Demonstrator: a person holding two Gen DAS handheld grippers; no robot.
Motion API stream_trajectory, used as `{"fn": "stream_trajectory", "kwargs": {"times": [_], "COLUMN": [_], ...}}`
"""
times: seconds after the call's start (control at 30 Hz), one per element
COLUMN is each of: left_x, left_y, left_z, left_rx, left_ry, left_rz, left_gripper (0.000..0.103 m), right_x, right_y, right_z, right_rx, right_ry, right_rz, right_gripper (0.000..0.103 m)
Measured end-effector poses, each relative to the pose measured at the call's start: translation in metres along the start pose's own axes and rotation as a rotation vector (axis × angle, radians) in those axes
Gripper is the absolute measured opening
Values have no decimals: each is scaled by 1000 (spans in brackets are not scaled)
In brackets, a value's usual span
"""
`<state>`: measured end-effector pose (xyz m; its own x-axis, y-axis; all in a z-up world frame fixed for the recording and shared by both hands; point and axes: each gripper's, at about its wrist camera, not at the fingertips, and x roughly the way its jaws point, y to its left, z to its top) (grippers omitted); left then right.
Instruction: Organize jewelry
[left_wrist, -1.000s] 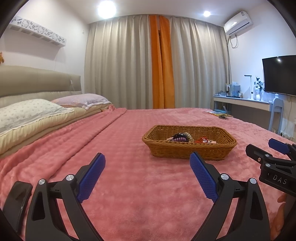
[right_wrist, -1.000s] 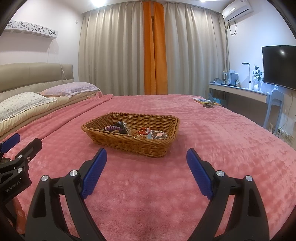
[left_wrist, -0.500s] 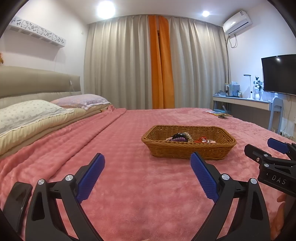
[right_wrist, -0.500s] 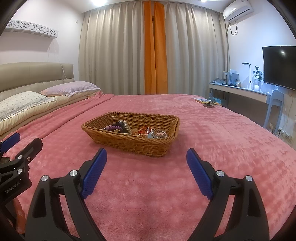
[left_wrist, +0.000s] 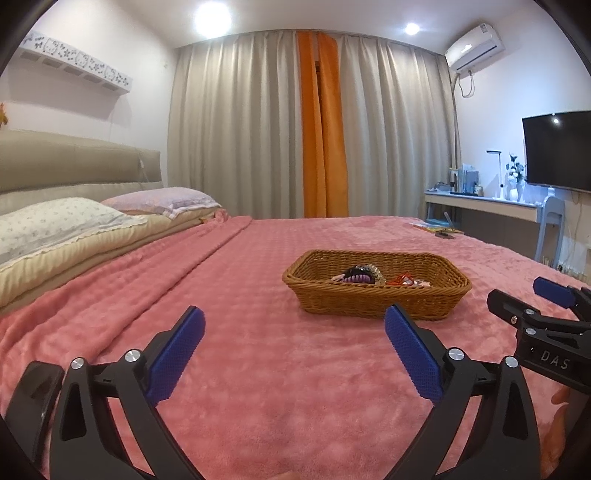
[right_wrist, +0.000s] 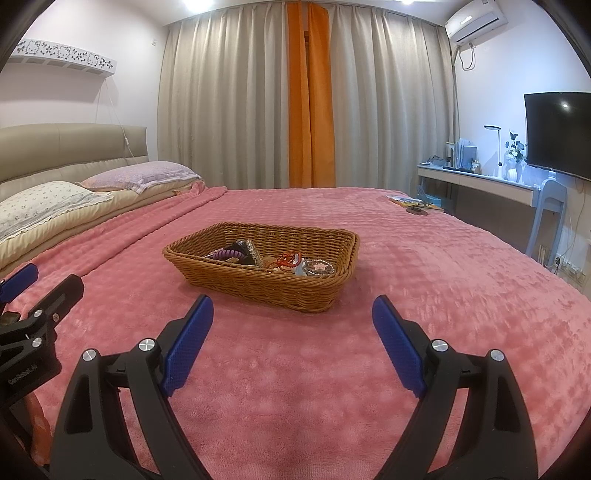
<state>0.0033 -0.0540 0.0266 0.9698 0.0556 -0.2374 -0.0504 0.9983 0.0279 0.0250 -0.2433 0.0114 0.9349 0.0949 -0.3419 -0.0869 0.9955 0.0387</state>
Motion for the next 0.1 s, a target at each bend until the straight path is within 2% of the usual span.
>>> {"fn": "stream_trajectory", "kwargs": {"times": [0.1], "left_x": [0], "left_y": [1], "left_z": [0], "left_rx": [3], "left_ry": [1], "left_rz": [0], "left_gripper": [95], "right_x": [0], "right_y": [0], "right_z": [0], "right_rx": [1], "right_ry": [0], "right_rz": [1], "right_gripper": [84]}}
